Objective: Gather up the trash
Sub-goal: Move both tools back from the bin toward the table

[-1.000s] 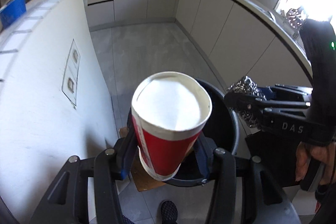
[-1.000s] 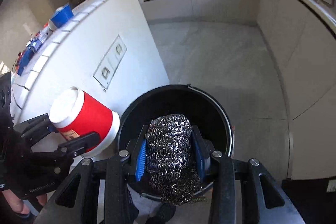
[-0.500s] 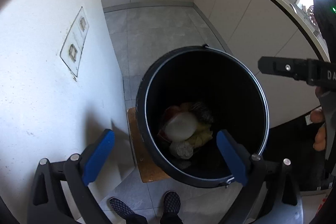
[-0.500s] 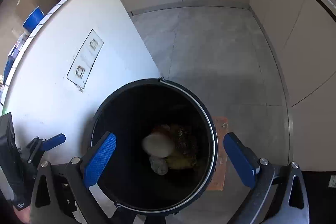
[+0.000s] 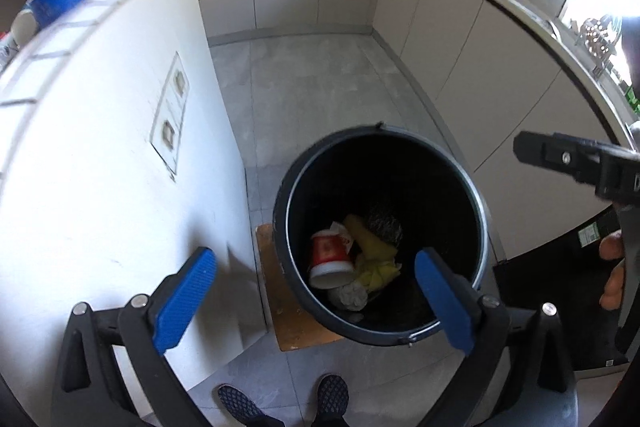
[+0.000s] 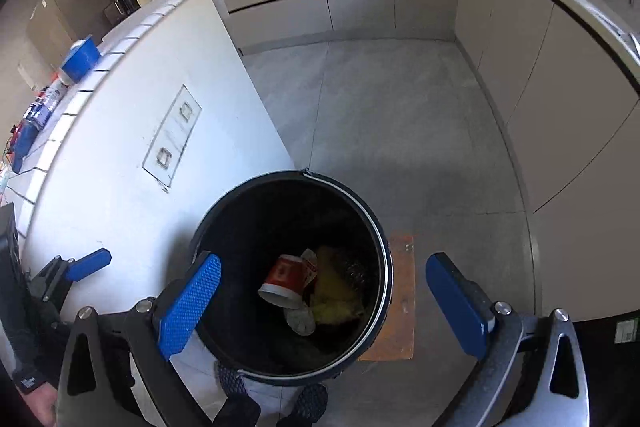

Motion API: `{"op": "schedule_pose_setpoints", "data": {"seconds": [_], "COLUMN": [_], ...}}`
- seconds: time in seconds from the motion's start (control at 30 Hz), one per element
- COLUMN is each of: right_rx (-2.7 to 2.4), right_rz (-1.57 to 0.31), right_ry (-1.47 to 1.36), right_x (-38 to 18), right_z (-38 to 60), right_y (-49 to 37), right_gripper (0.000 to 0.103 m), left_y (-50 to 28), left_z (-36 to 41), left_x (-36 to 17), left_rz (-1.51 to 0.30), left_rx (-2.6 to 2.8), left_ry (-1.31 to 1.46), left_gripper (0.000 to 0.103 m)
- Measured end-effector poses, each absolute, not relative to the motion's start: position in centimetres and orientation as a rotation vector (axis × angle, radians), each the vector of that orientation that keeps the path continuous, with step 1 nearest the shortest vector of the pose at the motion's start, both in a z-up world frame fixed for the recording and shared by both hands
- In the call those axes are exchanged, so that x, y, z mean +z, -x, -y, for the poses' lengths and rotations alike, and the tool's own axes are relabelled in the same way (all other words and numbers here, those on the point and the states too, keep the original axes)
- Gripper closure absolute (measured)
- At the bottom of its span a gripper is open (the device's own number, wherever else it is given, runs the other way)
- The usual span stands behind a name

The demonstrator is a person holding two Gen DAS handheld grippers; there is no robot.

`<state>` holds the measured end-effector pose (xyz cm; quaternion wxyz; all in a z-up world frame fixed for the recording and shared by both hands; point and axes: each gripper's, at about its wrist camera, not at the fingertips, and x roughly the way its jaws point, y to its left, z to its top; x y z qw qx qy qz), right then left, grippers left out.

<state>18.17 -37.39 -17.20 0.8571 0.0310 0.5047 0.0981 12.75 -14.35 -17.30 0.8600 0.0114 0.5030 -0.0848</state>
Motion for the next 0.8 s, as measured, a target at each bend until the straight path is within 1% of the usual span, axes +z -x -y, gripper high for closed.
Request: {"op": "schedule_pose_setpoints", "data": {"seconds": [0.27,0.43,0.67,0.8], "right_rx": [0.202,0.218,0.303,0.383], "right_rz": [-1.003,-0.941,-0.846,-0.823], "right_ry": [-0.065,-0.047,-0.015,-0.006], "right_x": [-13.8,-10.7,-7.1,-6.0], "right_z": [36.0,34.3,30.4,27.5], "right_y": [-15.8,-14.3,-12.9,-12.6], "right_gripper": [0.0,0.0,0.0,0.0], "left_y": [-11.4,-10.5,-9.2,-8.4], "left_z": [13.0,11.5,7.4,4.5], "left_x": [-12.8,-10.1,-7.5,-6.5], "left_rz": [-0.977,-0.92,-0.856,-0.838], "left_rx": [-0.178,-0.166,-0.083,-0.029], "left_ry": [-0.013,0.0,0.036,0.063], "left_gripper": [0.002,0.002,0.002,0.002]}}
